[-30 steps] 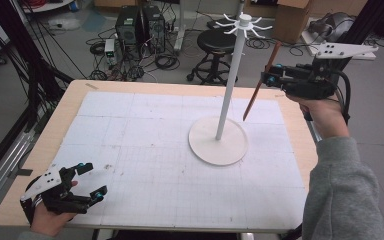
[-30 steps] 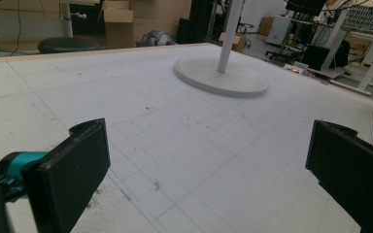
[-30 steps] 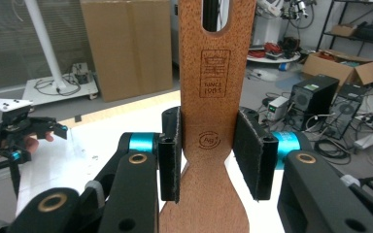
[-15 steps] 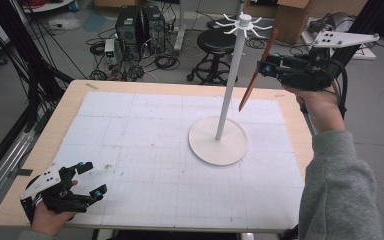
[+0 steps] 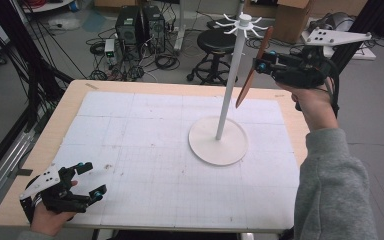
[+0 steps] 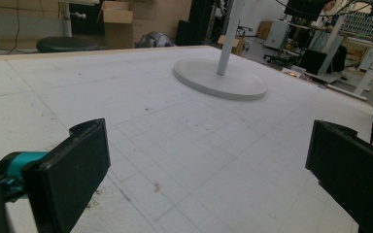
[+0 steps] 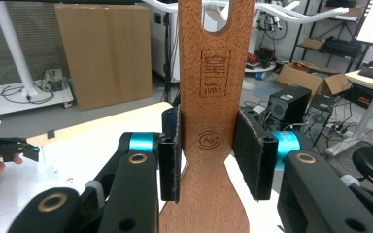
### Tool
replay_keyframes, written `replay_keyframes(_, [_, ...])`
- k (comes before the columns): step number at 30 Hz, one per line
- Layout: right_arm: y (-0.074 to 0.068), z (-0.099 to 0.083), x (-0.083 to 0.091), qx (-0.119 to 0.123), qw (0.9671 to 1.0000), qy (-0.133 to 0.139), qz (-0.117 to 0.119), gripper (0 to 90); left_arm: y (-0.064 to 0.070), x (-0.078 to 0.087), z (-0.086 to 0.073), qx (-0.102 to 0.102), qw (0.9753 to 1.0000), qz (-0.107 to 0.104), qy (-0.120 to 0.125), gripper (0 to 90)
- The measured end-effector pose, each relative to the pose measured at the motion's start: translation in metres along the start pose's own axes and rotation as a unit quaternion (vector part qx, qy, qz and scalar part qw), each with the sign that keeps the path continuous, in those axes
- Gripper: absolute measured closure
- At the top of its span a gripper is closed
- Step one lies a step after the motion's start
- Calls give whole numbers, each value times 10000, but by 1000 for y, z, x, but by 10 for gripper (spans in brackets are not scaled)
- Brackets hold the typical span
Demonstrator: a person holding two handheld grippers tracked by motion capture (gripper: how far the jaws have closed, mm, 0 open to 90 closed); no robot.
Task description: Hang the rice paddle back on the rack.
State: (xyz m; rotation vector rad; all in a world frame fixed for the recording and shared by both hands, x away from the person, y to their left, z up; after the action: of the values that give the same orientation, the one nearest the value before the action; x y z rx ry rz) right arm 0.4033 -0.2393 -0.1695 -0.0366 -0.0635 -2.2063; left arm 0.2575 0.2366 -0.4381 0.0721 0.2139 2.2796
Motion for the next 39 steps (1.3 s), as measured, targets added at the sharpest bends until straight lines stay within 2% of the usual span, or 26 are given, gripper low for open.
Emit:
replay_keyframes(17, [1, -1, -8, -20, 10000, -4, -86, 640, -1, 1, -1, 19, 10000, 7, -17, 26])
replay_keyframes(25, [2, -10, -10, -77, 9999, -88, -107, 641, -1, 2, -1, 21, 10000, 11, -27, 26])
replay_keyframes(32, [4, -14, -8, -135, 9998, 0, -112, 640, -1, 1, -2, 23, 10000, 18, -45, 26])
replay_keyframes(39, [2, -15, -9, -65, 9999, 60, -122, 638, -1, 1, -2, 15, 10000, 18, -60, 26])
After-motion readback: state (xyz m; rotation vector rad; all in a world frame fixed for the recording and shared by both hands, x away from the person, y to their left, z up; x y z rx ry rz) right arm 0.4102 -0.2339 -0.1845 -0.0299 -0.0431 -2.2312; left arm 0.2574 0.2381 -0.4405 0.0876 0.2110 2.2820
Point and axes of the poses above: each handheld gripper's, and its own axes: x roughly backward along the jaws, z roughly out of its top, y roughly to its right, the point moved 6 cm from there along -x, roughly forward along the jaws, and after that the axes turned 10 degrees about y, right-handed, at the moved point
